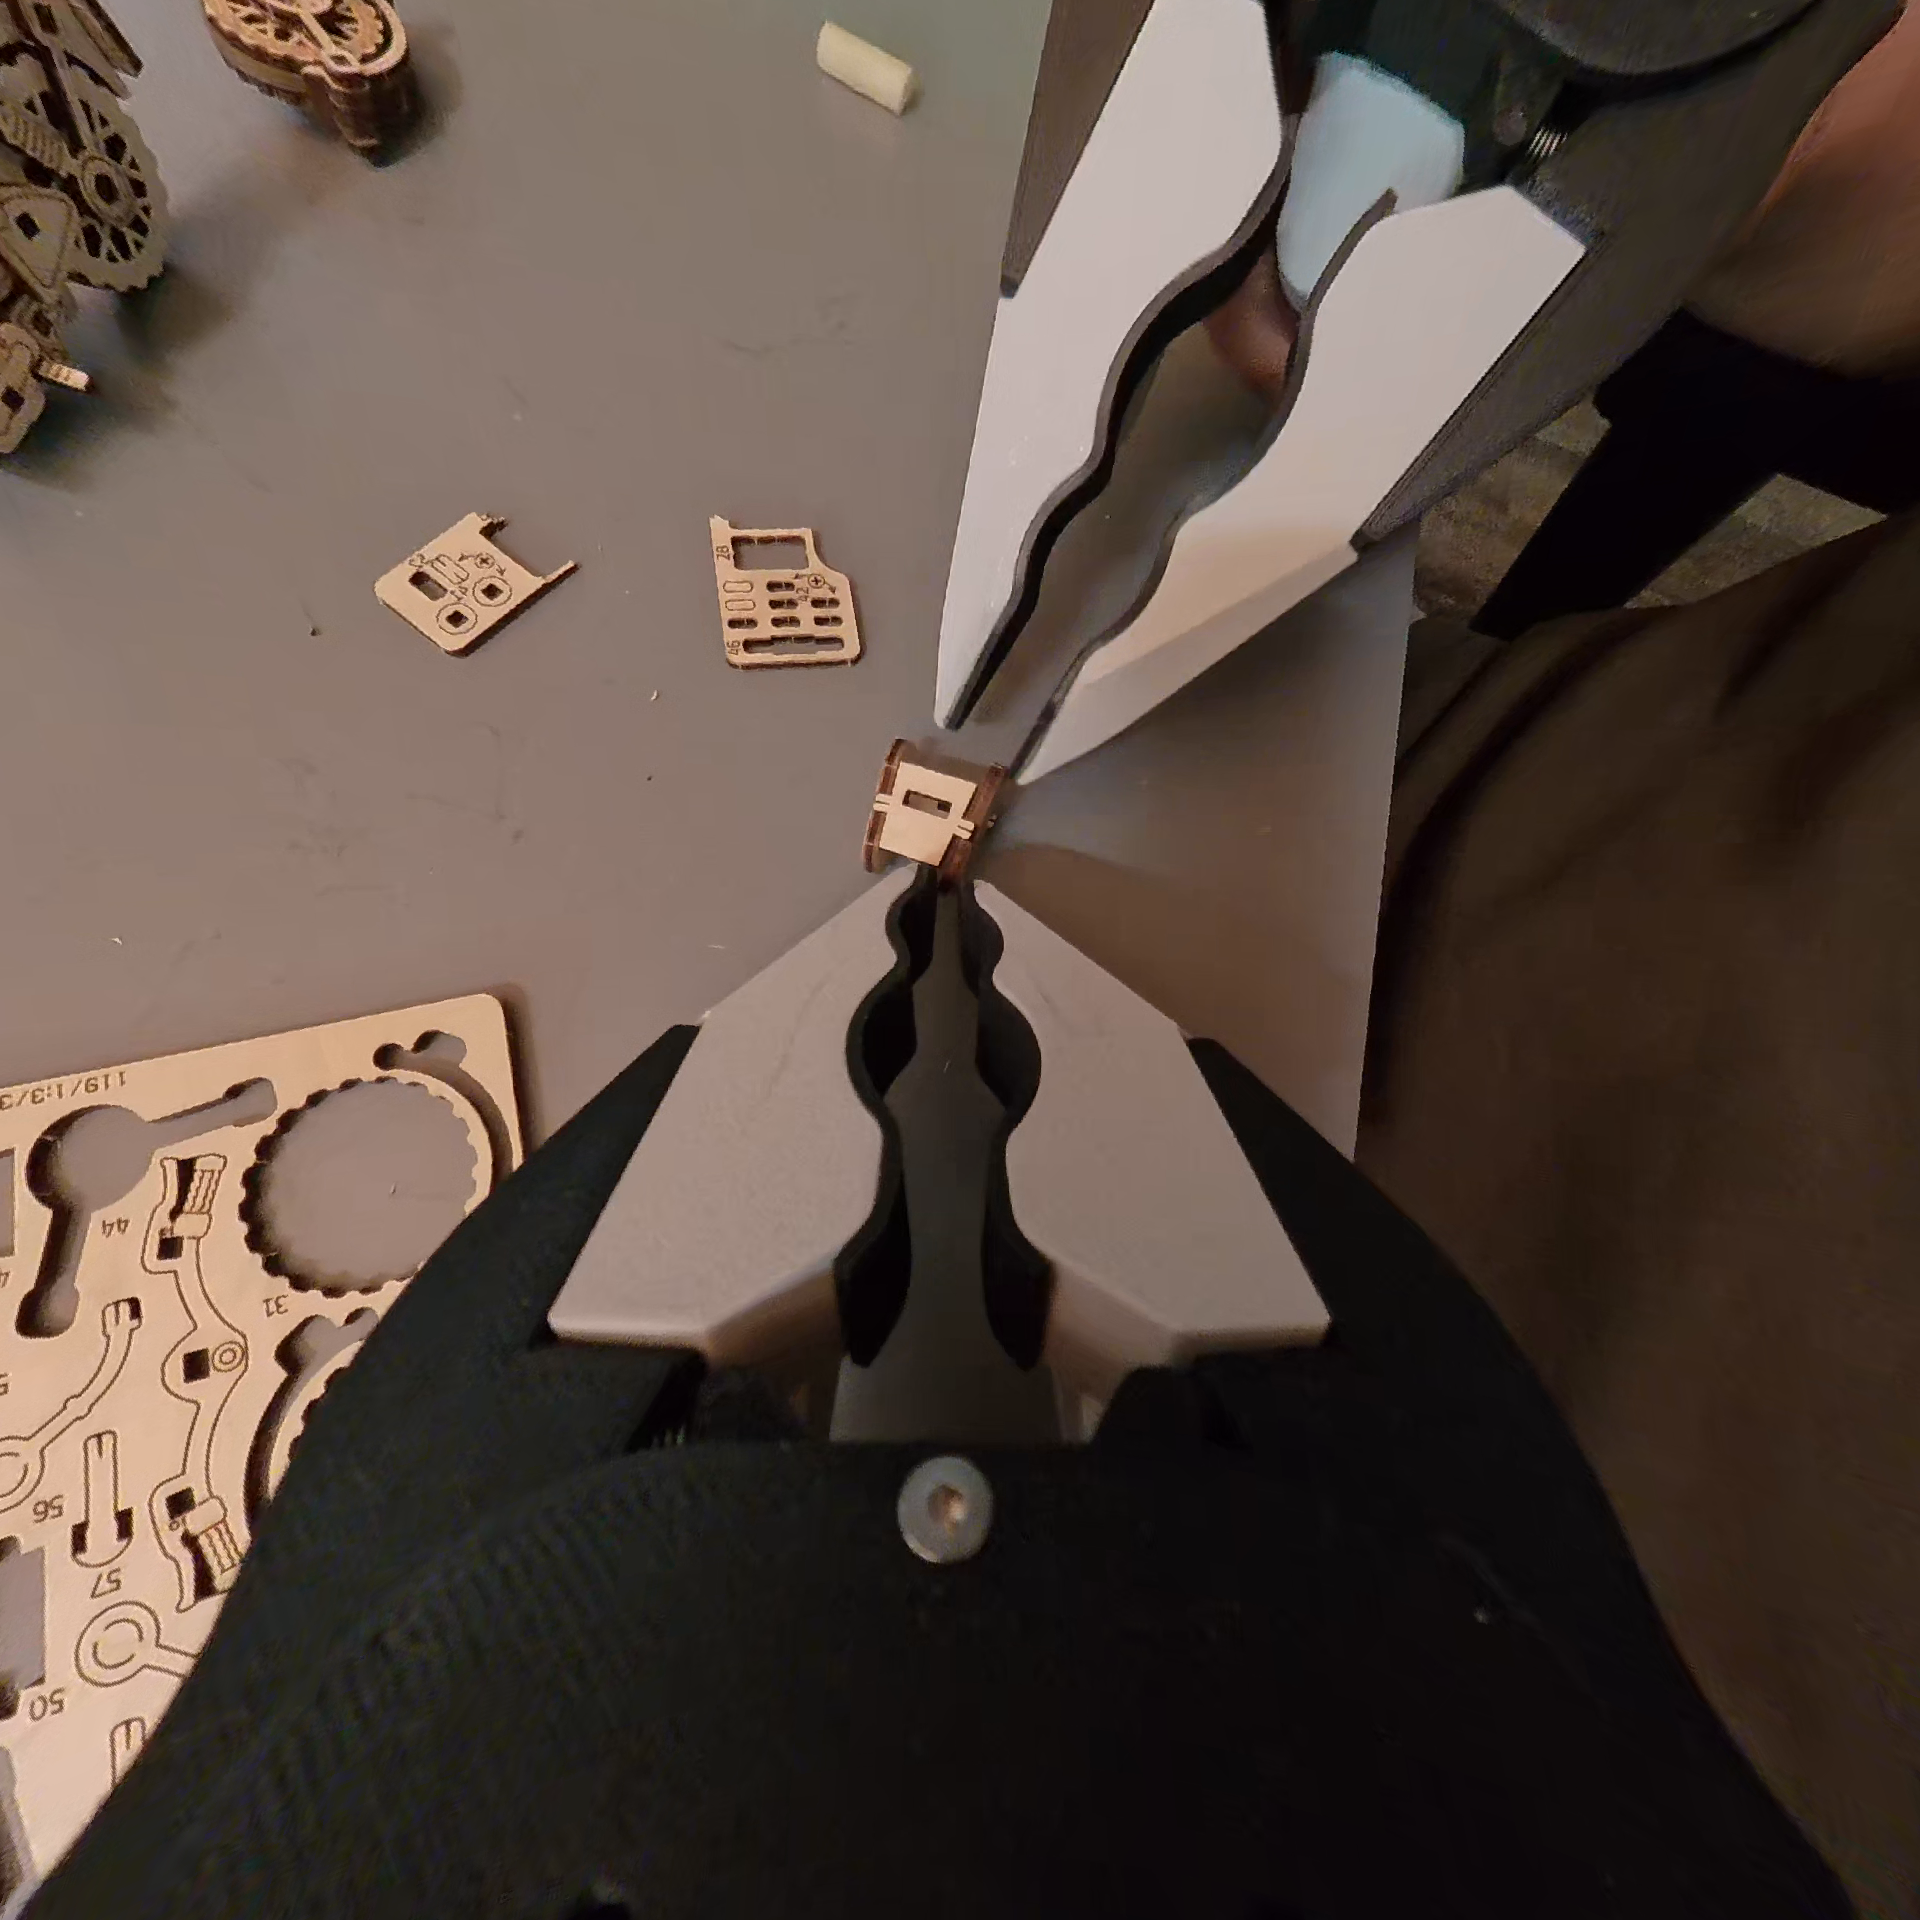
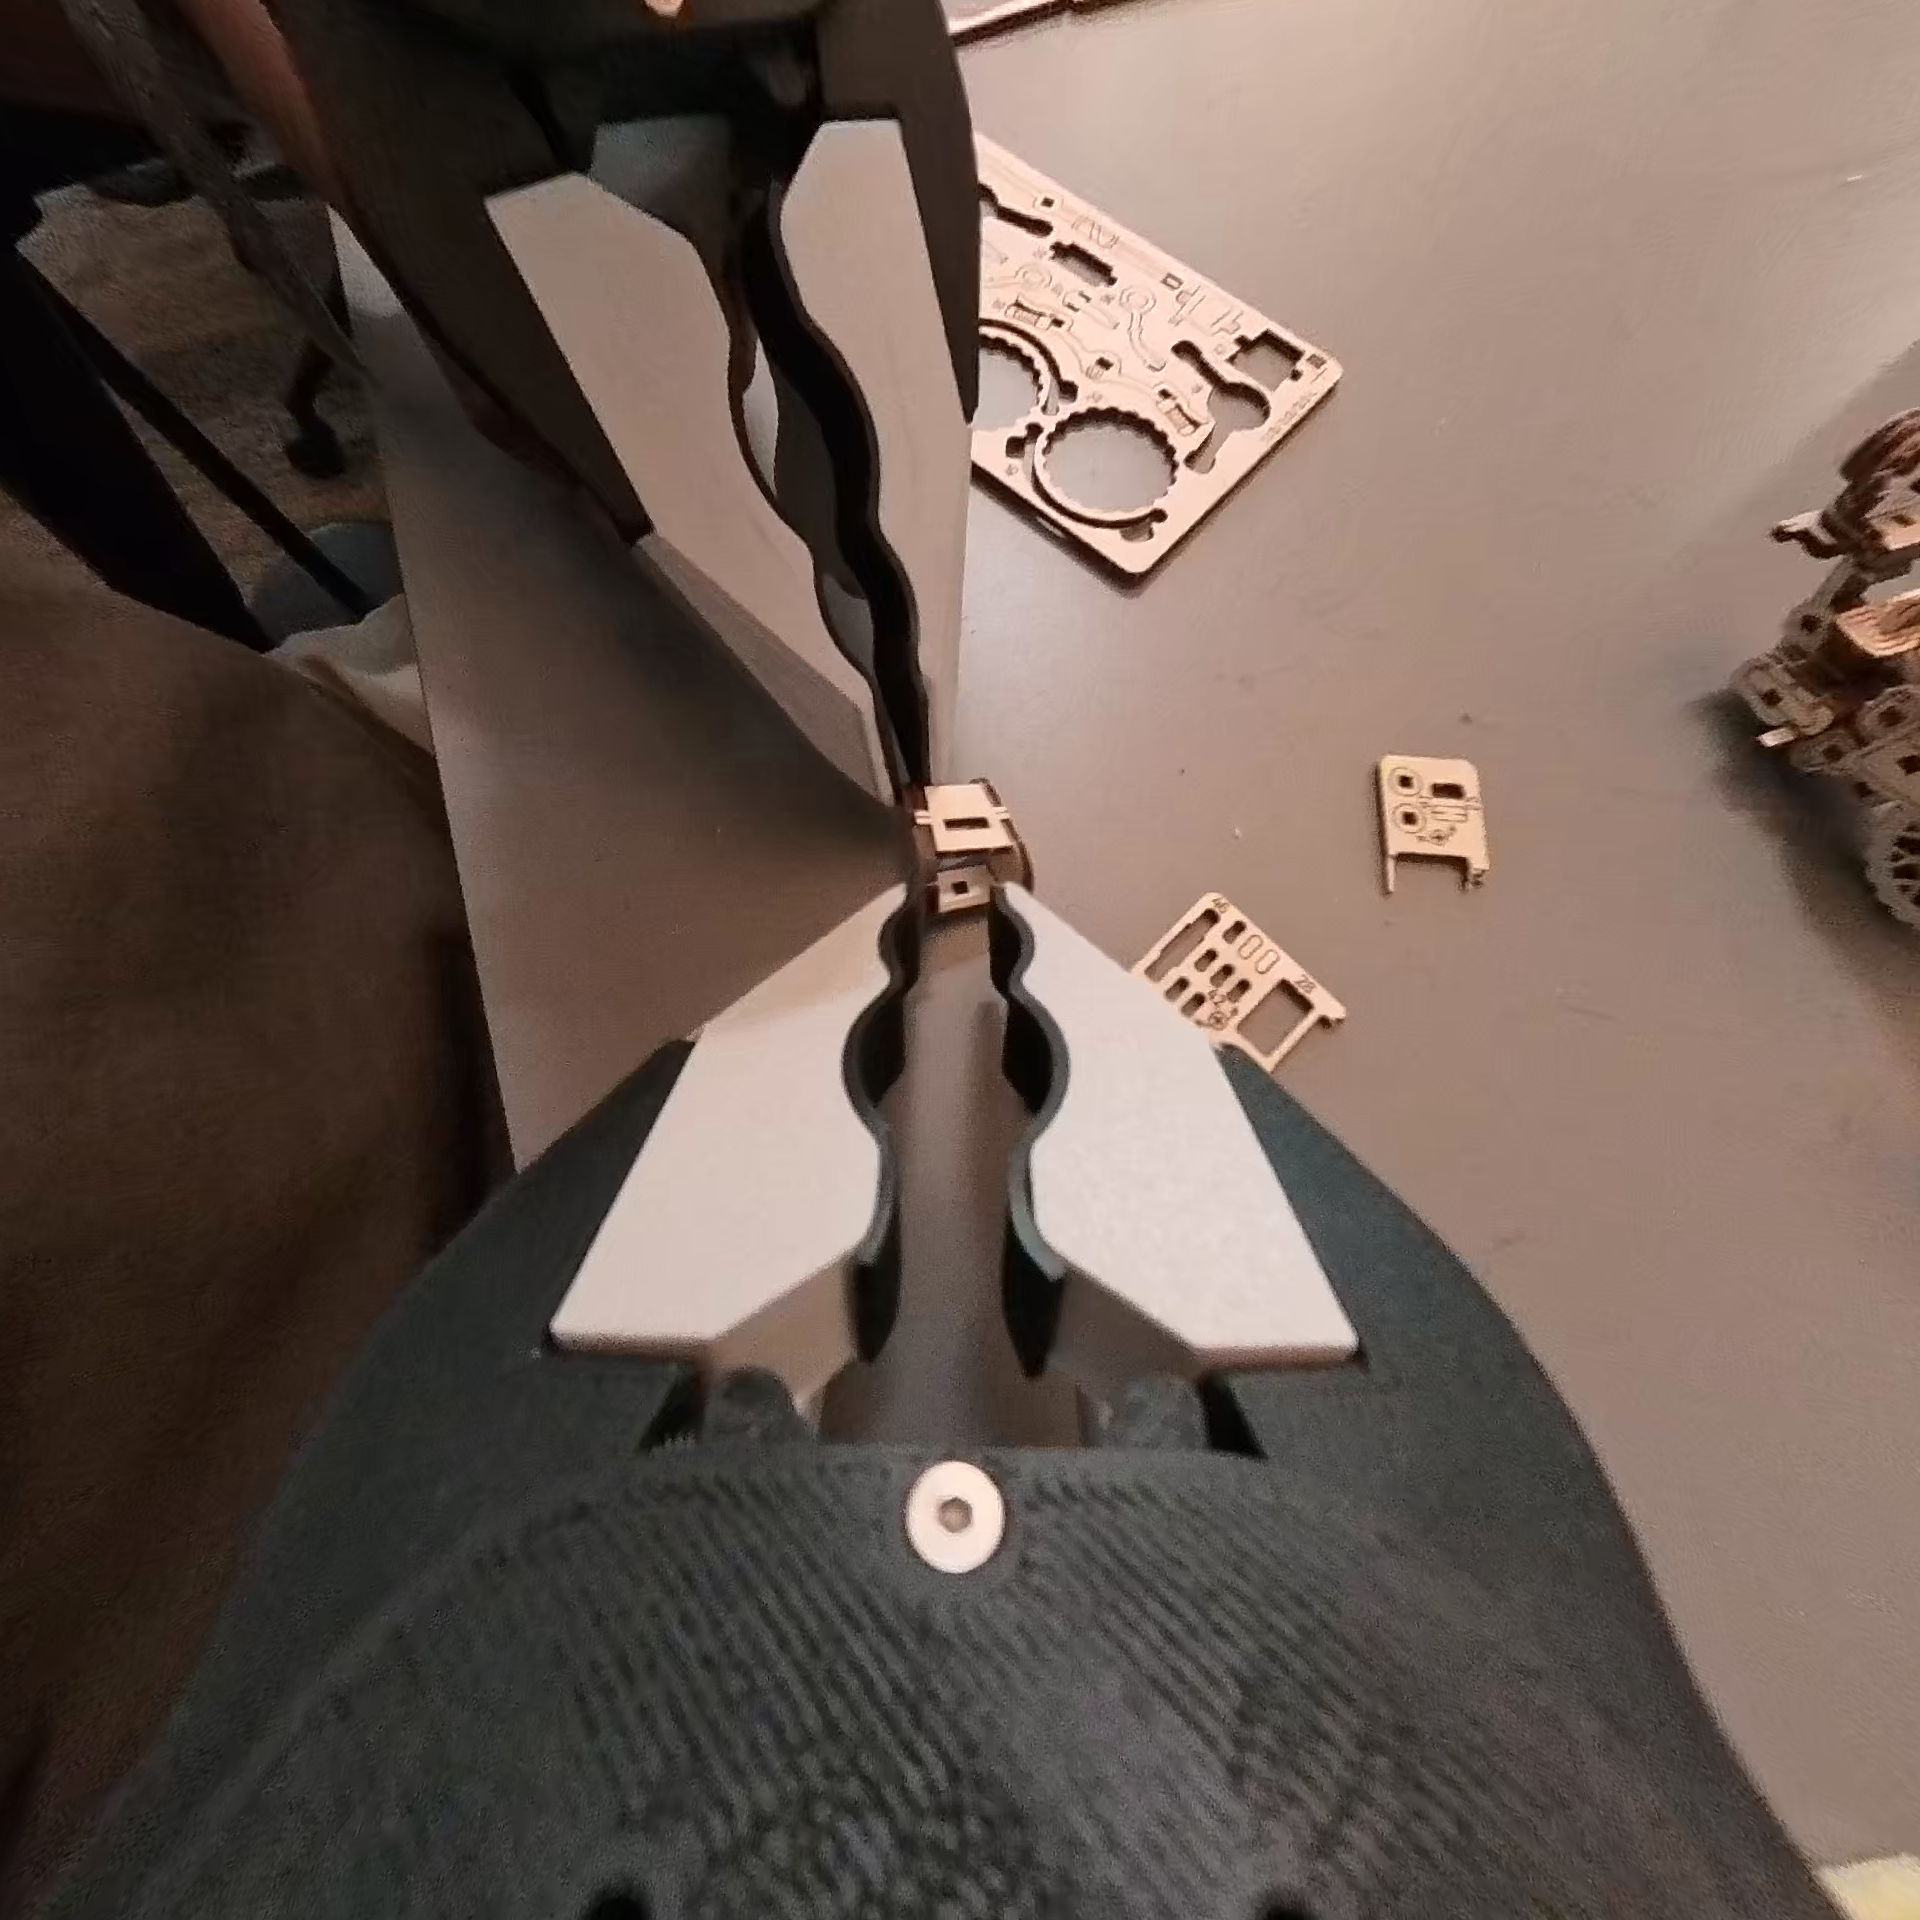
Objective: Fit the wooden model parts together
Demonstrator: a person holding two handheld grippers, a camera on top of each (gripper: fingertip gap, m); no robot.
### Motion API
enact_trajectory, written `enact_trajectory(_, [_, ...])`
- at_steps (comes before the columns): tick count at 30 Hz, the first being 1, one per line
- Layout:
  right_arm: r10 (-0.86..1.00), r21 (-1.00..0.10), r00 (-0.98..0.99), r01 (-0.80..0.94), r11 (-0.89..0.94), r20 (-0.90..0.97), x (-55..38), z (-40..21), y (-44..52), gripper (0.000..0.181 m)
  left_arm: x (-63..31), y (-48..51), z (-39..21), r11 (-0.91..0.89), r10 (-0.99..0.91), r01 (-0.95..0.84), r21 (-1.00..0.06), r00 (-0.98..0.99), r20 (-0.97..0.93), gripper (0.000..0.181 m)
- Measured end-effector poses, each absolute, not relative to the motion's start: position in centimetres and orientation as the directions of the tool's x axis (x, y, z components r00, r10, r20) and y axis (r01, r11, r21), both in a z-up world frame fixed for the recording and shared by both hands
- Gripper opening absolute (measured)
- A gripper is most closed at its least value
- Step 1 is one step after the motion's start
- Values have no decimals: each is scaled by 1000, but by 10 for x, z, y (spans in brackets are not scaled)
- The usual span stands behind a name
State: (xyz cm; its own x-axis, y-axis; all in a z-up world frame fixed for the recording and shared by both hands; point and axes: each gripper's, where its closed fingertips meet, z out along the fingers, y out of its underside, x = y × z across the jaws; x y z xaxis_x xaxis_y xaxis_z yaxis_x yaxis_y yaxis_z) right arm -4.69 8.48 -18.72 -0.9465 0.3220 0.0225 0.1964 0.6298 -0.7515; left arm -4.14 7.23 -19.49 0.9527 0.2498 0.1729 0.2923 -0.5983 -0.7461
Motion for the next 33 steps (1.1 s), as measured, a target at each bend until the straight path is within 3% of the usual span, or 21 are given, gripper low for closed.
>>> enact_trajectory(6, [301,-735,-953,184,652,28,-44,-192,81,2,-42,73,-195,-600,253,290,-745,953,168,2])
enact_trajectory(33, [316,-714,-948,254,653,-48,-41,-196,83,1,-43,76,-194,-582,273,317,-749,944,187,2])
